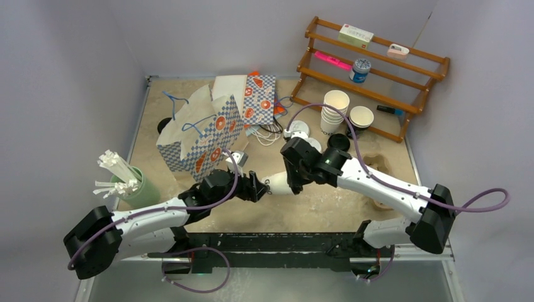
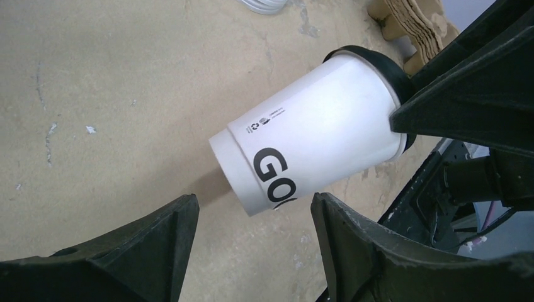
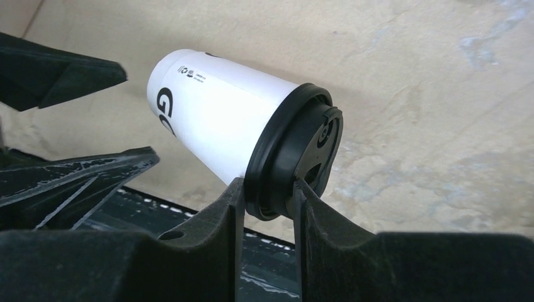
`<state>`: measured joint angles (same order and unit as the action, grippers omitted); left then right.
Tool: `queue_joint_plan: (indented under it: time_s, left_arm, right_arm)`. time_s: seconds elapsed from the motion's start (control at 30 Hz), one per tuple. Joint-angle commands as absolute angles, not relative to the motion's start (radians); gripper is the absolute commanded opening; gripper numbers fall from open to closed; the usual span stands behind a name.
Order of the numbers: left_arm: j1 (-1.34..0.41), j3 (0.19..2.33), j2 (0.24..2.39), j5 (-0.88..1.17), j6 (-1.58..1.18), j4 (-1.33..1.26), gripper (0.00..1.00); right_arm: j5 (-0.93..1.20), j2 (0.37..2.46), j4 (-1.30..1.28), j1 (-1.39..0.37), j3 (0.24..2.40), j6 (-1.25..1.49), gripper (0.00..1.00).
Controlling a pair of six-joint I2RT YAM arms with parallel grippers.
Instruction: Pack the takeout coffee
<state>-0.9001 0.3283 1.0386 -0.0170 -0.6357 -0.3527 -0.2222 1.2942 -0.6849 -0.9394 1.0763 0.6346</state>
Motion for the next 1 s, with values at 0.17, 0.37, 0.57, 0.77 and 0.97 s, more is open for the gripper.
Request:
queue_joint_plan:
  time_s: [0.17, 0.37, 0.57, 0.77, 0.97]
  left_arm:
    - [-0.907, 0.361, 0.967, -0.105, -0.61, -0.222, 0.72]
    - [-0.907, 0.377, 0.964, -0.108, -0.601, -0.204, 0.72]
    - [-0.907, 0.379, 0.95, -0.102, -0.604, -0.191, 0.72]
    - [-0.907, 0.379, 0.989, -0.07, -0.601, -0.226, 0.71]
    - [-0.907, 0.376, 1.066, -0.036, -0.607, -0.33, 0.67]
  right_arm:
    - [-0.583, 1.476, -1.054, -1.017, 1.311, 0.575, 0.23]
    - [-0.811, 1.677, -1.327, -1.095, 1.433, 0.677, 0.21]
    - [-0.878, 1.745, -1.328, -1.131, 1.511, 0.603, 0.23]
    - [-0.886, 1.791, -1.329, -1.15, 1.578, 0.536, 0.26]
    - [-0.86, 1.807, -1.303, -1.16, 1.571, 0.465, 0.3]
